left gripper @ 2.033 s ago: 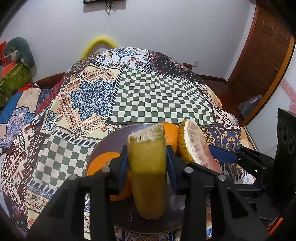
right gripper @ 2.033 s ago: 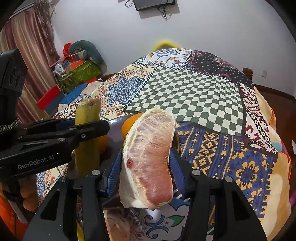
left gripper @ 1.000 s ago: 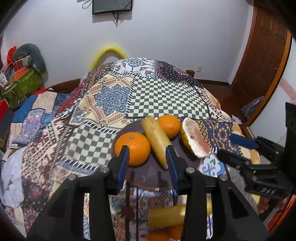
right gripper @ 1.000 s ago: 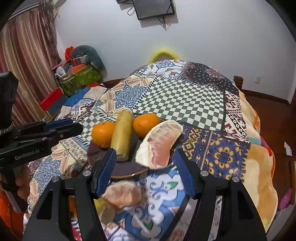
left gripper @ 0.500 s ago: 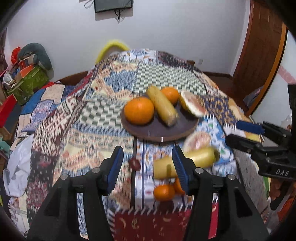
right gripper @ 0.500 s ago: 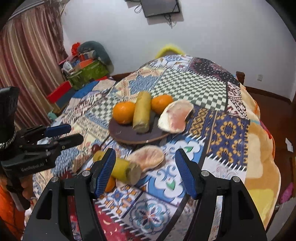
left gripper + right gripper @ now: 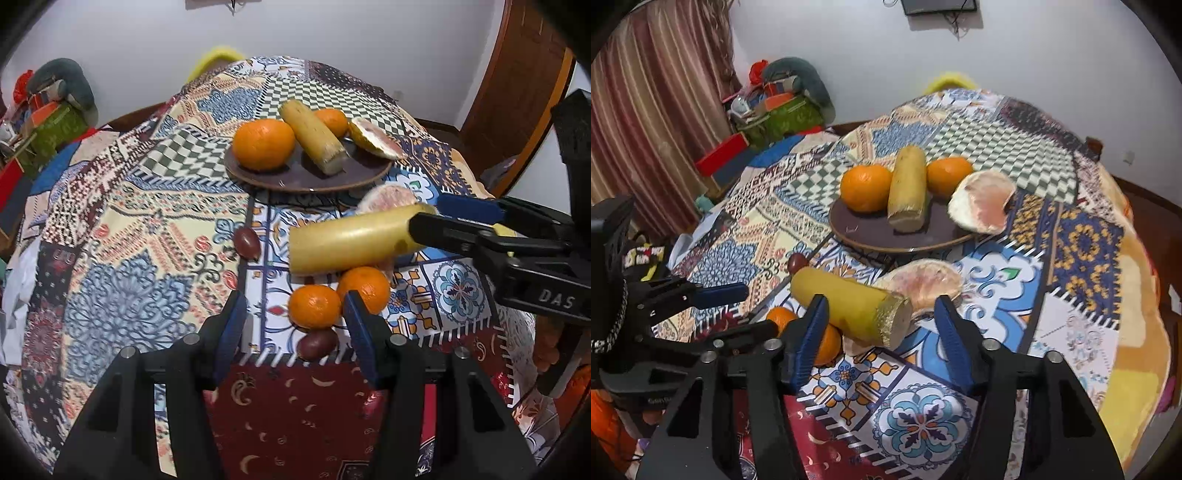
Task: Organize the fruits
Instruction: 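Move both tools back toward the remaining fruit, then grasp the yellow cylinder with the right tool while the left grasps a mandarin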
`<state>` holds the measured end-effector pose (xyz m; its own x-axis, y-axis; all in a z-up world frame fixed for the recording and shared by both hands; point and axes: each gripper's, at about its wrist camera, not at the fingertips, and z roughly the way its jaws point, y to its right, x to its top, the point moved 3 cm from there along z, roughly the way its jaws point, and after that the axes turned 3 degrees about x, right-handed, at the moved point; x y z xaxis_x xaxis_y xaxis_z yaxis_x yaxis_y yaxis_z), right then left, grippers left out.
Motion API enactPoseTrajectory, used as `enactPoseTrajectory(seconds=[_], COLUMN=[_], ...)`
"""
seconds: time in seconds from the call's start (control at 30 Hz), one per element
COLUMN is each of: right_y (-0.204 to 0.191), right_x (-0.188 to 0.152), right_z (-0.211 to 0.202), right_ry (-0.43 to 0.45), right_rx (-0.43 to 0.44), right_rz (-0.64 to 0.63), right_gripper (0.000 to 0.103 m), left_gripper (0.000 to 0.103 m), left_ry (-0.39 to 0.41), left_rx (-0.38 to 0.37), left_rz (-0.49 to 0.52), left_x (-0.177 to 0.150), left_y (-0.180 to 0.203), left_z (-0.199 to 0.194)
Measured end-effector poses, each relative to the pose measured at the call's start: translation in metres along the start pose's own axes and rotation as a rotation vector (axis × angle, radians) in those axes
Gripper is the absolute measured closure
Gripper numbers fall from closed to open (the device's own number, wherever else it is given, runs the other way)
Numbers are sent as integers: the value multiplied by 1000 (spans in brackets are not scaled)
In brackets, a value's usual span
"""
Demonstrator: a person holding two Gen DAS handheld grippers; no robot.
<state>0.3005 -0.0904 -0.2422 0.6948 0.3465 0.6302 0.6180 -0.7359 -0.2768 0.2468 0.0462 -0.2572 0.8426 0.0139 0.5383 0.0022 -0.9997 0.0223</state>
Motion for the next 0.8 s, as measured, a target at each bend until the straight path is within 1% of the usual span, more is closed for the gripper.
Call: enactPoseTrajectory(seconds=[0.1,0.23,0.3,0.33,0.37,0.4,0.57,0.67,0.8], right_y=[0,0,0,1,1,0,-5,-10,-22], right_x=[-3,-8,-9,-9,-9,-9,-9,-8,-5], right_z=[7,14,14,14,15,14,10,5,1], right_ry=[-25,-49,-46,-45,-45,-44,-37,-24,-17], right_rx=[20,28,36,42,46,48,43,46,40], right_rz=[4,-3,3,9,10,9,-8,-13,-54], right_gripper=[58,58,58,58,58,59,63,65,68], left_gripper=[49,54,58,62,68,70,72,73,73], left_ry=[-7,6,7,9,8,3,12,22,46], left_rx=[-15,-39,-54,-66,-70,-74,-81,-57,-31], left_rz=[-10,-25,-31,-35,-36,-36,-38,-59,-98], left_x=[-3,-3,-2,-3,-3,-4,-5,-5,-4], left_y=[3,2,1,0,0,-1,-1,-7,-23], left_z=[7,9,10,10,10,11,11,9,0])
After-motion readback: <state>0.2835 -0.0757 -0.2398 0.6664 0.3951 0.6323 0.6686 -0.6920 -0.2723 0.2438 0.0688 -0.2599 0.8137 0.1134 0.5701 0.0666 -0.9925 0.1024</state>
